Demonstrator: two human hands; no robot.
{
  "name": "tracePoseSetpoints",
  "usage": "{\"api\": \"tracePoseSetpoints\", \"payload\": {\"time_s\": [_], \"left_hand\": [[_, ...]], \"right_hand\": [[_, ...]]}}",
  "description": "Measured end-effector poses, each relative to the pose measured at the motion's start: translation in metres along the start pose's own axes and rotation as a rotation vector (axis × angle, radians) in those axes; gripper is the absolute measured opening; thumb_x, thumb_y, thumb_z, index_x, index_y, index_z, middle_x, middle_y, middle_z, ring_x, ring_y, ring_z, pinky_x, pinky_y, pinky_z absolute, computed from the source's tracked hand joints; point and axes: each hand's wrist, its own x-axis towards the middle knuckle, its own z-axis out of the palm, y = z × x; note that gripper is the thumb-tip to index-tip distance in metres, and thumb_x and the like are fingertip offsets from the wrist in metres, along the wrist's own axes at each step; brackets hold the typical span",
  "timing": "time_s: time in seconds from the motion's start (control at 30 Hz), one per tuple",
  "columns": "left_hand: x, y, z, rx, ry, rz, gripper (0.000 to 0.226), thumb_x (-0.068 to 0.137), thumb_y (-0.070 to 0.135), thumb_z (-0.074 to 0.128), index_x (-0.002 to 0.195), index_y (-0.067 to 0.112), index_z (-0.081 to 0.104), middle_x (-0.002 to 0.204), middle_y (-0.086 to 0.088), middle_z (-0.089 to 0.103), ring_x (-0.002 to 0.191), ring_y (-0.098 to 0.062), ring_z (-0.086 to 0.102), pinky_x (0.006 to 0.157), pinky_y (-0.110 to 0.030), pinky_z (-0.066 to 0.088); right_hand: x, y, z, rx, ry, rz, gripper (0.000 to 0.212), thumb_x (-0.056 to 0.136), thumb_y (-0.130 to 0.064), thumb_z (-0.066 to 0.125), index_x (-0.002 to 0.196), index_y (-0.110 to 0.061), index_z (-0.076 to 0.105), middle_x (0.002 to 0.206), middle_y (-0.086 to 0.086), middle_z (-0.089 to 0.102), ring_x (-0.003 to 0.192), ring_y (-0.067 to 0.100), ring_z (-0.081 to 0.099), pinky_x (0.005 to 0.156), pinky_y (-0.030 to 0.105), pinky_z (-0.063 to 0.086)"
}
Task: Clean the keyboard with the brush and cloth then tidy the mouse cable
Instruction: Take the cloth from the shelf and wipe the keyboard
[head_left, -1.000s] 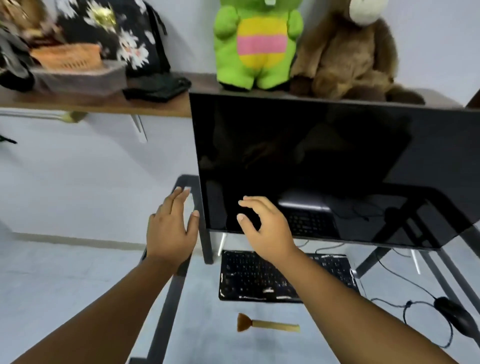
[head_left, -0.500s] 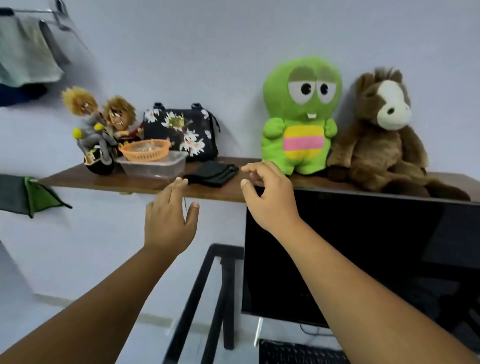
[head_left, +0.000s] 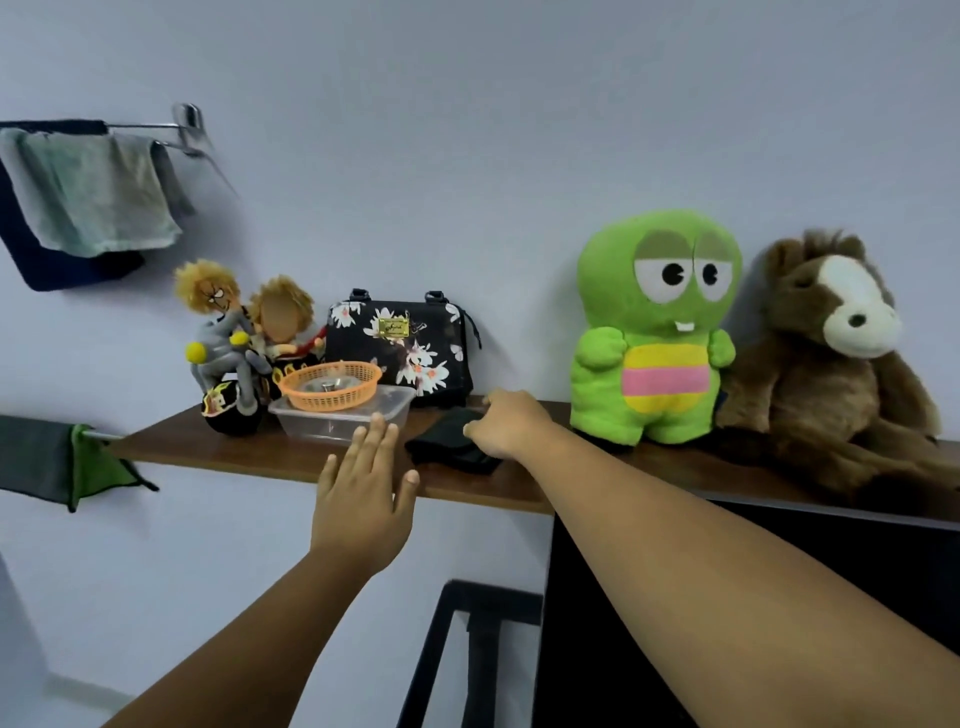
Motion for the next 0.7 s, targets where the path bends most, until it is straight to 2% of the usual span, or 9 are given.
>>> {"api": "tracePoseSetpoints", "payload": {"time_s": [0.07, 0.17, 0.3, 0.47, 0.57, 0.7], "left_hand": [[0.0, -0.004, 0.003, 0.01, 0.001, 0.013, 0.068, 0.093, 0.056, 0.01, 0.155, 0.028, 0.01, 0.162, 0.012, -0.003, 0.148, -0.007, -0.009, 0.117, -0.035, -0.004], [0.0, -0.009, 0.007, 0.002, 0.01, 0.028, 0.072, 0.09, 0.061, 0.003, 0.155, 0.03, 0.008, 0.161, 0.015, -0.007, 0.147, -0.005, -0.012, 0.116, -0.034, -0.007], [0.001, -0.011, 0.01, -0.006, 0.016, 0.039, 0.071, 0.091, 0.061, 0.004, 0.155, 0.031, 0.008, 0.161, 0.016, -0.008, 0.147, -0.004, -0.013, 0.116, -0.033, -0.007], [0.0, -0.013, 0.014, -0.02, 0.029, 0.039, 0.068, 0.094, 0.06, 0.007, 0.155, 0.031, 0.01, 0.161, 0.015, -0.008, 0.147, -0.003, -0.013, 0.117, -0.033, -0.006], [-0.001, -0.011, 0.014, -0.035, 0.041, 0.037, 0.069, 0.093, 0.059, 0.007, 0.155, 0.03, 0.012, 0.161, 0.015, -0.006, 0.147, -0.004, -0.01, 0.117, -0.034, -0.004], [-0.002, -0.009, 0.012, -0.028, 0.038, 0.028, 0.072, 0.091, 0.061, 0.002, 0.155, 0.031, 0.01, 0.161, 0.015, -0.009, 0.147, -0.003, -0.013, 0.116, -0.031, -0.009]], "right_hand": [[0.007, -0.001, 0.003, -0.06, -0.038, 0.025, 0.038, 0.09, -0.034, 0.056, 0.12, -0.01, 0.061, 0.125, 0.012, 0.061, 0.112, 0.029, 0.059, 0.076, 0.025, 0.043], [0.015, -0.005, 0.007, -0.085, -0.064, 0.065, 0.034, 0.09, -0.032, 0.059, 0.117, -0.01, 0.061, 0.121, 0.01, 0.063, 0.109, 0.028, 0.06, 0.074, 0.026, 0.043], [0.021, -0.01, 0.013, -0.095, -0.034, 0.104, 0.028, 0.084, -0.02, 0.065, 0.11, -0.01, 0.061, 0.117, 0.011, 0.063, 0.105, 0.028, 0.062, 0.071, 0.026, 0.045], [0.023, -0.01, 0.012, -0.072, 0.038, 0.138, 0.027, 0.083, -0.007, 0.063, 0.11, -0.007, 0.062, 0.118, 0.013, 0.063, 0.109, 0.029, 0.062, 0.078, 0.028, 0.049], [0.025, -0.011, 0.013, -0.039, 0.046, 0.144, 0.026, 0.082, -0.01, 0.066, 0.107, -0.008, 0.063, 0.114, 0.011, 0.064, 0.105, 0.028, 0.063, 0.071, 0.026, 0.046], [0.028, -0.01, 0.021, -0.1, 0.006, 0.1, 0.032, 0.081, -0.023, 0.072, 0.111, -0.012, 0.067, 0.108, 0.007, 0.066, 0.087, 0.024, 0.059, 0.064, 0.025, 0.042]]}}
